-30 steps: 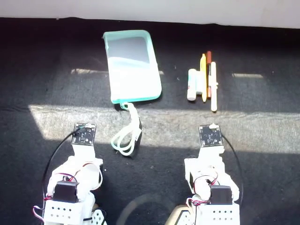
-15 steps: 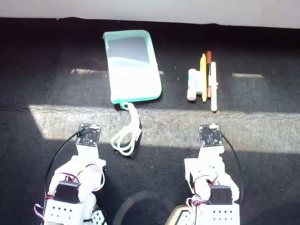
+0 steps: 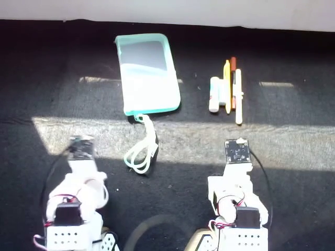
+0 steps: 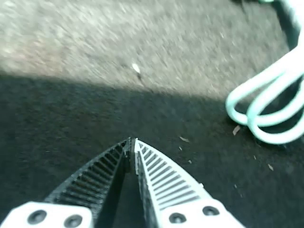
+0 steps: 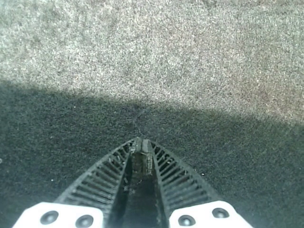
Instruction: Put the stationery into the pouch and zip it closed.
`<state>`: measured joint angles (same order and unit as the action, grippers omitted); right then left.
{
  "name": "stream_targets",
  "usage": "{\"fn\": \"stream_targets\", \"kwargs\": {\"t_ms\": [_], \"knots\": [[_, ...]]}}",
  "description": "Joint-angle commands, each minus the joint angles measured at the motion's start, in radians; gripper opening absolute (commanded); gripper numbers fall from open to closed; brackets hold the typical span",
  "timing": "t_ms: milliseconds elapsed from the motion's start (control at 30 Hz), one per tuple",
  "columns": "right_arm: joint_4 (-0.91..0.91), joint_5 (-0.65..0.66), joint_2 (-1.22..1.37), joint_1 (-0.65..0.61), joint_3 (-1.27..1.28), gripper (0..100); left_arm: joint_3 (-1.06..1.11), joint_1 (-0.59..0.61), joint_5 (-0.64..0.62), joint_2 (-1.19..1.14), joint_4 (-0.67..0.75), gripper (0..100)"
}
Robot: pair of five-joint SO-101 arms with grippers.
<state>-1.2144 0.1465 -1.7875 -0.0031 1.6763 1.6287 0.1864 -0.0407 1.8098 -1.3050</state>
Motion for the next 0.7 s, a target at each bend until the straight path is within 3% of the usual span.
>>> {"fn": "stream_targets", "kwargs": {"t_ms": [0,167,267,467,667], "knots": [[-0.001,0.152,0.012,0.012,-0.015,0.6,-0.071,0.145,0.083,0.007,0.147,1],[0.056,0.525,0.012,0.018,-0.005,0.6,-0.077,0.232,0.465,0.007,0.296,1],[0.130,0.451,0.010,0.018,0.022,0.7,-0.076,0.245,0.566,0.007,0.293,2],[0.130,0.201,0.022,0.018,-0.237,15.9,-0.150,0.308,0.546,0.005,0.292,23],[0.081,0.166,0.147,0.013,-0.633,16.6,-0.403,0.325,0.419,0.002,0.209,21]]}}
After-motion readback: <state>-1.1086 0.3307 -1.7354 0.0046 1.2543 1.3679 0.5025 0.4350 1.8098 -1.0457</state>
